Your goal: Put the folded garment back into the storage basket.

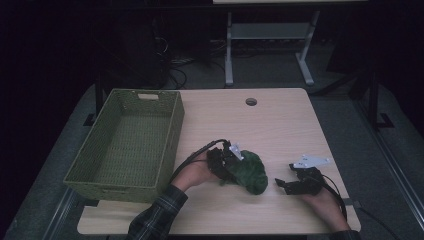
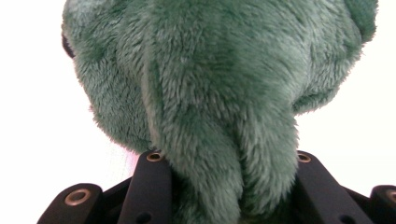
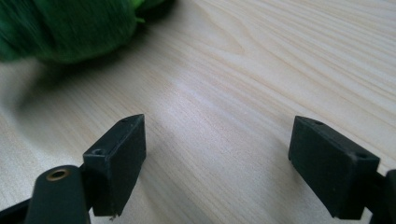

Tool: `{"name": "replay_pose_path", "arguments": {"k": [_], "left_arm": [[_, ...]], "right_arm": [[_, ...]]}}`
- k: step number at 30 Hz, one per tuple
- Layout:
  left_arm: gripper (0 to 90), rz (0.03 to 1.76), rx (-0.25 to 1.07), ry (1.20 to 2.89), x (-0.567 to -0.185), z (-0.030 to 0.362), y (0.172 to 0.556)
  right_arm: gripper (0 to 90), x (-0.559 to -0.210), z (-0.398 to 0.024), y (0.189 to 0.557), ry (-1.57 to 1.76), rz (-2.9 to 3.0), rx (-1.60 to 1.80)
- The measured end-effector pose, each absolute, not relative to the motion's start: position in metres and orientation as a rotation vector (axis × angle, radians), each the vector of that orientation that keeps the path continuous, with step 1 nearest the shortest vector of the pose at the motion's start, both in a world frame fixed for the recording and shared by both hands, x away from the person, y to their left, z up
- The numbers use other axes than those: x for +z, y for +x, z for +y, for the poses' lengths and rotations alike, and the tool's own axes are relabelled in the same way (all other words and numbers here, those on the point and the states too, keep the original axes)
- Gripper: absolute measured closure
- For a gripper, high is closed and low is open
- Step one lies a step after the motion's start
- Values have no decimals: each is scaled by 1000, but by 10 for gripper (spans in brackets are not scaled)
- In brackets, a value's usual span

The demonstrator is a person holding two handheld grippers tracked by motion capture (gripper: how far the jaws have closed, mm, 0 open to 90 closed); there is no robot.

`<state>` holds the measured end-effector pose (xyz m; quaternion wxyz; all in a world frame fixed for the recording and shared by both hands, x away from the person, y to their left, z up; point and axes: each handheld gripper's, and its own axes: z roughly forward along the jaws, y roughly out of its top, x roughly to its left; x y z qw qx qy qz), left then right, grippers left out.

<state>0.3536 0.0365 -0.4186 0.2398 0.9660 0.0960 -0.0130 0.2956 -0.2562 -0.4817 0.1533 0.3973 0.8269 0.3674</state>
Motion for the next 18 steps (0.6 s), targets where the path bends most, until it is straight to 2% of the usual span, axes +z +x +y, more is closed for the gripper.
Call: {"name": "replay_pose_path", "arguments": {"k": [12,18], "left_arm": [[660,346,40,2574,-372,54,350],[659,383,64,2531,-350,71,352]], "right_arm": [[184,-482,-256,296,1140,2370,1053],[145,-482,-256,296,1160,2366,1043]]}}
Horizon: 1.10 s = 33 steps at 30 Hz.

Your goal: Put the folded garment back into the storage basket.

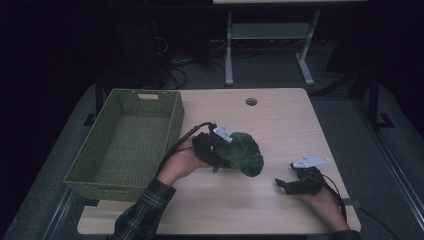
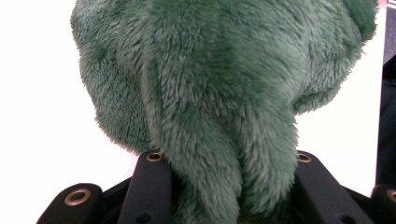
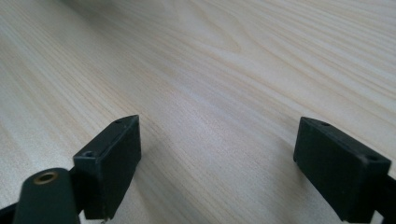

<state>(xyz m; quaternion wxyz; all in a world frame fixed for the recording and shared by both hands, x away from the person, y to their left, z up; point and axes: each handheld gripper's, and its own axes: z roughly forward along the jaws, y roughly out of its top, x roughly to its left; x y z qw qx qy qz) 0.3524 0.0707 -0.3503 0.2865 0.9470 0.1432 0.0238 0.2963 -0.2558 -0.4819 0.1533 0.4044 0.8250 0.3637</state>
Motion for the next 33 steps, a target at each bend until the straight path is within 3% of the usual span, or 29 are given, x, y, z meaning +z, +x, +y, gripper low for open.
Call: {"name": "replay_pose_path", "arguments": {"k": [7,13,33], "left_arm": [[659,421,104,2507,-330,91,357],[659,474,155,2485,-312,111,360],[659,691,308,2425,-284,191,364]], "right_arm": [[122,-482,-256,297,1167,2366,1035],[29,-483,-255,299,1205,2354,1000],[18,-483,-255,300,1209,2356,992]]}}
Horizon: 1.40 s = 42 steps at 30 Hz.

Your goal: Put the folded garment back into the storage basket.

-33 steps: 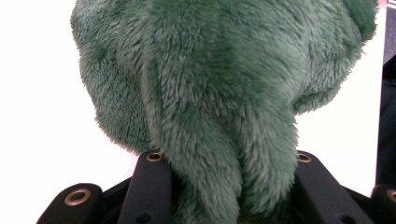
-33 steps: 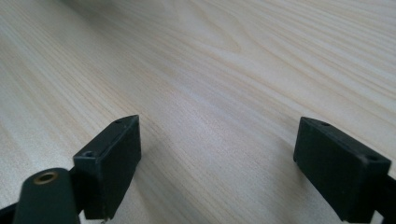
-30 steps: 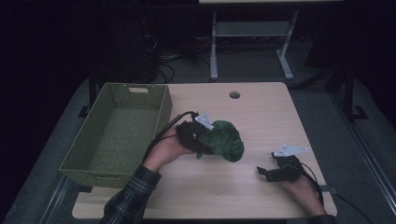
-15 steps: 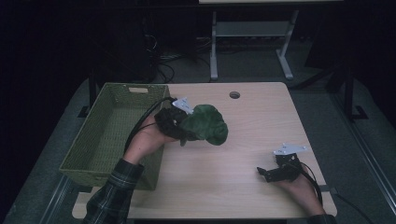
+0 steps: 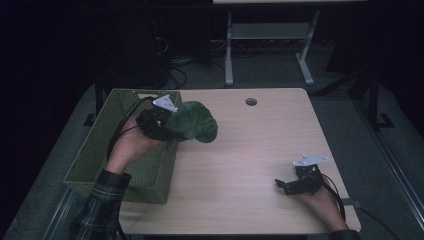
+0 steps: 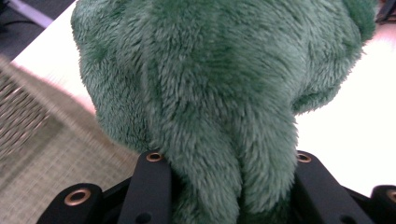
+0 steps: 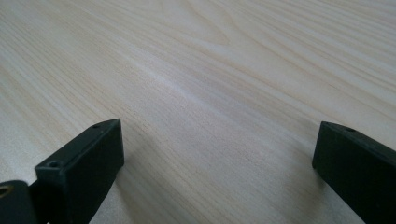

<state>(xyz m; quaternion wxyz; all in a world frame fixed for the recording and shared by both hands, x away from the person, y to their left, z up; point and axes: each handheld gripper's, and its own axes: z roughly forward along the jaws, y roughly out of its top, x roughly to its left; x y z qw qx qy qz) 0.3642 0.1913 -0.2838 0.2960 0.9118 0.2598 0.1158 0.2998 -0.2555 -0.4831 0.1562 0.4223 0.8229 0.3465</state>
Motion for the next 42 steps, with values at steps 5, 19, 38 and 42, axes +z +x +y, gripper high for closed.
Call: {"name": "replay_pose_path", "arguments": {"k": [5,19,38,42], "left_arm": [[659,753,334,2400,-281,216,362],[659,947,408,2338,-294,283,355],[657,1191,440,2317,-363,333,367],[650,1208,417,2334,-375,335,371]], "right_arm": [[18,-483,-255,300,1210,2356,992],[18,-483,-255,300,1211,2356,994],[18,-483,-256,300,1203,2356,992],[18,-483,-256,300,1202,2356,992]]}}
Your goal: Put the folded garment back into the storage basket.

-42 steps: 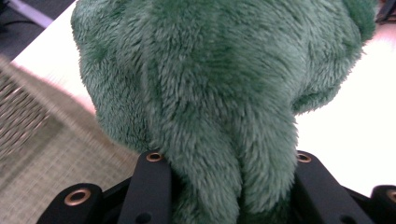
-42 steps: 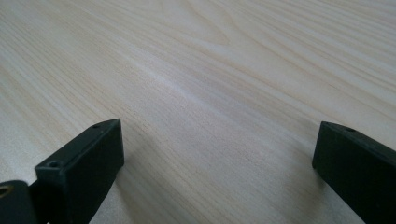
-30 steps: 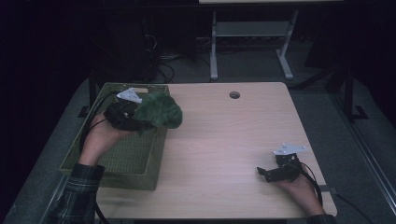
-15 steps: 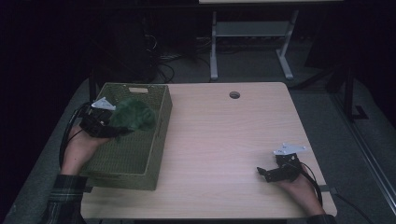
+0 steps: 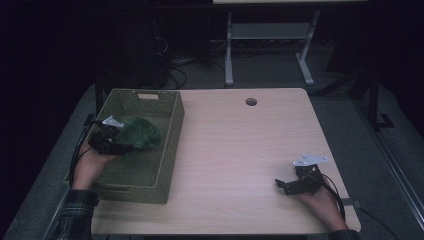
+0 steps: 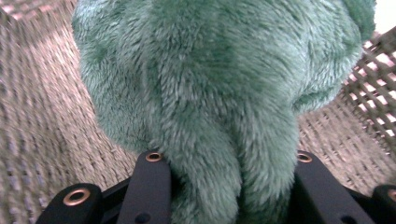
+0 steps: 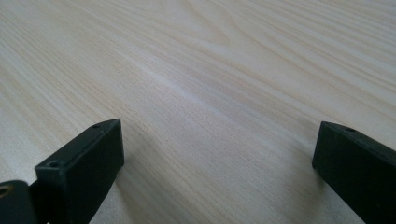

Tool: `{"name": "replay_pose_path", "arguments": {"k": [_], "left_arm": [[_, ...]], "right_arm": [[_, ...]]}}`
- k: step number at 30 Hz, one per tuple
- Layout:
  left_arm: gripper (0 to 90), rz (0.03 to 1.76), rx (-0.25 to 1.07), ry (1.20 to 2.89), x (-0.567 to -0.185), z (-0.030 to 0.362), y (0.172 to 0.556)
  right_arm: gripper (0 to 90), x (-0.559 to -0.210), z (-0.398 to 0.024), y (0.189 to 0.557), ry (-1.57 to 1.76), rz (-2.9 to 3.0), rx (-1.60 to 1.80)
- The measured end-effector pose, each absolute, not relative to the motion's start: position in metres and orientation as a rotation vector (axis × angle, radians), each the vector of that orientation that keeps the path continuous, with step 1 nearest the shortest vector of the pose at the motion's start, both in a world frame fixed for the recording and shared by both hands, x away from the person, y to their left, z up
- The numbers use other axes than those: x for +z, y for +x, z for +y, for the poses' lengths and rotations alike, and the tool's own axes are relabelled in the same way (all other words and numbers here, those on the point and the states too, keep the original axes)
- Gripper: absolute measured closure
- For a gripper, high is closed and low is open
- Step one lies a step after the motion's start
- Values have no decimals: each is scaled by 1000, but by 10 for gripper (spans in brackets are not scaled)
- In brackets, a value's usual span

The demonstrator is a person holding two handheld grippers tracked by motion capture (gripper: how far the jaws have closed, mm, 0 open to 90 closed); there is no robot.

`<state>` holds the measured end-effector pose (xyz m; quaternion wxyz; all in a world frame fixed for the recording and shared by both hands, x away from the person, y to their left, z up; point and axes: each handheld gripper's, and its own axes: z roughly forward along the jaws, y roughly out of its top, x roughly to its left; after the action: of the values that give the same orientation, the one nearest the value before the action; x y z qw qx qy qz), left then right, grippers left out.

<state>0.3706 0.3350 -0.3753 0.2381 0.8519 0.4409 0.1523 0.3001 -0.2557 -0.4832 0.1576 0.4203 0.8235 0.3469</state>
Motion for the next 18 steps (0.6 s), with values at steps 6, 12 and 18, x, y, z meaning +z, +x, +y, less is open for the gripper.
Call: {"name": "replay_pose_path", "arguments": {"k": [6,12,18], "left_arm": [[640,1226,376,2352,-392,335,373],[589,1234,347,2400,-402,333,375],[416,1235,325,2401,-406,332,376]], "right_arm": [[18,-483,-256,300,1202,2356,993],[18,-483,-256,300,1201,2357,993],[18,-483,-256,300,1201,2356,992]]}}
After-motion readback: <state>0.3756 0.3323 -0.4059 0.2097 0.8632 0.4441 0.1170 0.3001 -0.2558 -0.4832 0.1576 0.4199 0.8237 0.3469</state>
